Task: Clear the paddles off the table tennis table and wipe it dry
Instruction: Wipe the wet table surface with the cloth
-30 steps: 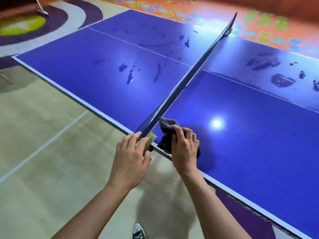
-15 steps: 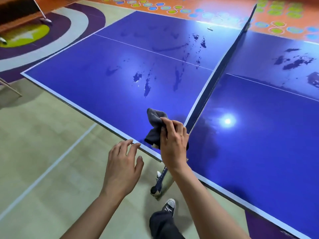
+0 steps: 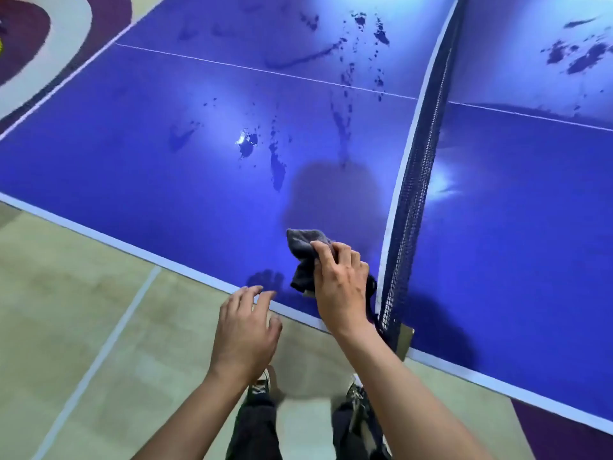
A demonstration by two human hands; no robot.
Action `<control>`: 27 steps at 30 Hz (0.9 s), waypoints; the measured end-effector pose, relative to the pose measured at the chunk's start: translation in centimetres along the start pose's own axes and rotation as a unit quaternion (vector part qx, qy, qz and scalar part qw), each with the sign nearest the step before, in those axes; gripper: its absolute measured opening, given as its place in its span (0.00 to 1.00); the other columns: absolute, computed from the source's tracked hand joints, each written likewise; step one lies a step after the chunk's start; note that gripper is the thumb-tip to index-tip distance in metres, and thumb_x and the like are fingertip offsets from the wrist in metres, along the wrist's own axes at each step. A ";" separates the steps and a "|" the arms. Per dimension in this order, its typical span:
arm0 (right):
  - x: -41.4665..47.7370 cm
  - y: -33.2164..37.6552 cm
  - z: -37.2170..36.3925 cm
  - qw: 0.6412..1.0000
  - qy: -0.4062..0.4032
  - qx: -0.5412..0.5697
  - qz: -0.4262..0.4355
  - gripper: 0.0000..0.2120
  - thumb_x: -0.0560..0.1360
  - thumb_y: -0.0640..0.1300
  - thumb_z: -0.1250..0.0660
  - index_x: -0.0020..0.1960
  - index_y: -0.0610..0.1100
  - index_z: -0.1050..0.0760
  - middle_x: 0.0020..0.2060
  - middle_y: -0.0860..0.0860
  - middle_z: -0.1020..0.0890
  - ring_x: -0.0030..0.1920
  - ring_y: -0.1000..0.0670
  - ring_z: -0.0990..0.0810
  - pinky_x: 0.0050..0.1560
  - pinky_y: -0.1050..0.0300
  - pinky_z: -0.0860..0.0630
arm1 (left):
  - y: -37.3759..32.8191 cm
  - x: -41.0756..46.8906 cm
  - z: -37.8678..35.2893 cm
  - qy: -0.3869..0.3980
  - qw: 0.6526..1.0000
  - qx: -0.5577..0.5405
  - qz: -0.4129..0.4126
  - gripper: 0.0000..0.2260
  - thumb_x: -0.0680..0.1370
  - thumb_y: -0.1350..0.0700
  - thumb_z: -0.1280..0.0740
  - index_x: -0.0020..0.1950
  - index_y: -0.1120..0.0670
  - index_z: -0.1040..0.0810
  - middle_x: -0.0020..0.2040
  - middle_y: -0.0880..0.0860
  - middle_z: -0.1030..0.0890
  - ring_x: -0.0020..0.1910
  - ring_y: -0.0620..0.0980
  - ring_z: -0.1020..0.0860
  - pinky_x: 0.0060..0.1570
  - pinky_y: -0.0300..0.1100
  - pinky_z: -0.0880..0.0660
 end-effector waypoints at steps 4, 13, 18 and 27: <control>-0.8 0.7 -1.6 0.991 -0.035 -0.125 -0.023 0.20 0.74 0.43 0.29 0.65 0.51 0.23 0.58 0.44 0.21 0.53 0.39 0.22 0.50 0.43 0.29 | 2.8 3.1 -2.9 0.060 0.995 0.017 -0.072 0.21 0.75 0.48 0.43 0.60 0.54 0.19 0.59 0.57 0.19 0.58 0.60 0.22 0.57 0.55 0.24; -7.1 -2.4 -9.8 0.962 0.019 -0.167 -0.213 0.26 0.78 0.58 0.42 0.74 0.55 0.27 0.73 0.45 0.26 0.76 0.44 0.32 0.75 0.35 0.46 | 5.9 7.2 -6.3 0.071 0.979 -0.019 -0.191 0.22 0.77 0.48 0.44 0.64 0.54 0.21 0.62 0.57 0.21 0.61 0.60 0.24 0.59 0.56 0.26; -6.6 -2.6 -8.1 0.970 -0.051 -0.150 -0.181 0.26 0.80 0.56 0.39 0.76 0.52 0.29 0.75 0.44 0.28 0.77 0.45 0.34 0.78 0.38 0.44 | 5.6 7.9 -8.6 0.072 0.973 -0.051 -0.212 0.22 0.76 0.49 0.44 0.65 0.55 0.22 0.64 0.58 0.22 0.62 0.61 0.24 0.59 0.57 0.25; -5.5 -5.2 -11.2 0.957 -0.035 -0.175 -0.229 0.31 0.81 0.63 0.46 0.81 0.54 0.37 0.81 0.45 0.39 0.81 0.46 0.42 0.80 0.37 0.49 | 4.6 9.6 -10.6 0.068 0.967 -0.050 -0.241 0.22 0.76 0.50 0.42 0.67 0.55 0.22 0.68 0.58 0.24 0.66 0.60 0.26 0.64 0.55 0.27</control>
Point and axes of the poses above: each hand's wrist, its own x-axis towards the middle knuckle, its own z-axis out of the back of the hand, y = z × x, the point moved 9 cm from there along x, towards the middle knuckle
